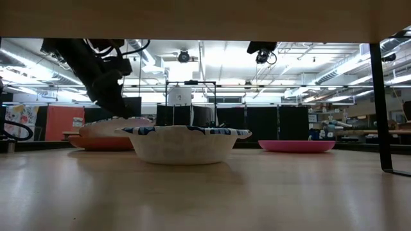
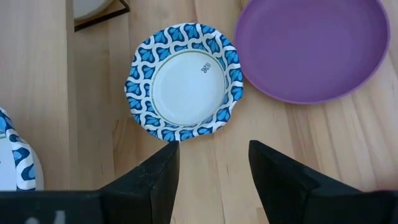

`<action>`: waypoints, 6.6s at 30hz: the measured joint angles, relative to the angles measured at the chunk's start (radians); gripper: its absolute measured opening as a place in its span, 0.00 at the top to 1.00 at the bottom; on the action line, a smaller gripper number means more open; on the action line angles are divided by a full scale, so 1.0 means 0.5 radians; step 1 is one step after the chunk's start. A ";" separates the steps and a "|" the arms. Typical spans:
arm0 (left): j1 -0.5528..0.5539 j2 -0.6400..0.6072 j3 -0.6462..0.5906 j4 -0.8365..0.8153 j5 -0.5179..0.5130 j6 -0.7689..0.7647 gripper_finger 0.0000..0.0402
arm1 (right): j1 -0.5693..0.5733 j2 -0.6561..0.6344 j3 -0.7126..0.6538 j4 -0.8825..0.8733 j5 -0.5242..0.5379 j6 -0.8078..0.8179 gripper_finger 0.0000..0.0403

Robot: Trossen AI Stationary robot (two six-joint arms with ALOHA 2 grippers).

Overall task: Place and stack plates onto a shelf
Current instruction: Stack the white bowl on top of the white bowl on the shelf

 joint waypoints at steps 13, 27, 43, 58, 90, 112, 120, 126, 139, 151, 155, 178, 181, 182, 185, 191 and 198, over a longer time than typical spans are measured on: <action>-0.001 0.000 0.001 -0.107 0.078 0.005 0.63 | 0.000 0.000 0.000 0.000 0.000 0.000 0.51; -0.001 -0.001 0.001 -0.163 0.077 0.007 0.79 | 0.000 0.000 0.000 0.000 0.000 0.000 0.51; -0.005 -0.006 0.001 -0.084 0.035 0.166 0.93 | 0.001 0.000 0.000 0.018 0.103 0.016 0.51; -0.005 -0.006 0.001 0.434 0.004 0.161 0.93 | -0.115 0.000 0.000 0.536 0.623 0.328 0.51; -0.176 -0.006 0.001 1.167 -0.375 0.571 0.98 | -0.290 0.005 0.000 1.333 0.824 0.823 0.51; -0.665 -0.005 0.001 1.320 -0.924 1.454 0.98 | -0.264 0.005 0.000 1.329 0.801 1.176 0.51; -0.671 -0.005 0.001 1.374 -0.928 1.534 0.98 | -0.157 0.005 0.000 1.329 0.899 1.176 0.51; -0.670 -0.005 0.001 1.375 -0.928 1.535 0.98 | -0.116 0.005 0.000 1.329 1.063 1.172 0.51; -0.670 -0.005 0.000 1.377 -0.926 1.535 0.98 | -0.130 0.257 -0.001 1.648 1.130 1.090 0.51; -0.669 -0.005 0.000 1.361 -0.926 1.537 0.98 | -0.198 0.346 0.000 1.724 1.126 1.086 0.57; -0.669 -0.004 0.000 1.356 -0.928 1.537 0.98 | -0.198 0.356 0.001 1.722 1.136 1.067 0.64; -0.668 -0.004 0.000 1.361 -0.928 1.541 0.97 | -0.198 0.356 0.001 1.721 1.099 0.951 0.98; -0.668 -0.004 0.000 1.362 -0.928 1.540 0.97 | -0.198 0.356 0.001 1.720 1.099 0.944 0.98; -0.668 -0.004 0.000 1.362 -0.928 1.540 0.97 | -0.198 0.356 0.001 1.721 1.099 0.943 0.98; -0.668 -0.004 0.000 1.362 -0.927 1.539 0.97 | -0.198 0.356 0.001 1.721 1.099 0.942 0.98; -0.669 -0.005 0.000 1.377 -0.922 1.518 0.92 | -0.199 0.356 0.001 1.712 1.100 0.938 0.98; -0.669 -0.006 0.000 1.377 -0.921 1.515 0.79 | -0.237 0.356 0.000 1.712 1.101 0.903 0.98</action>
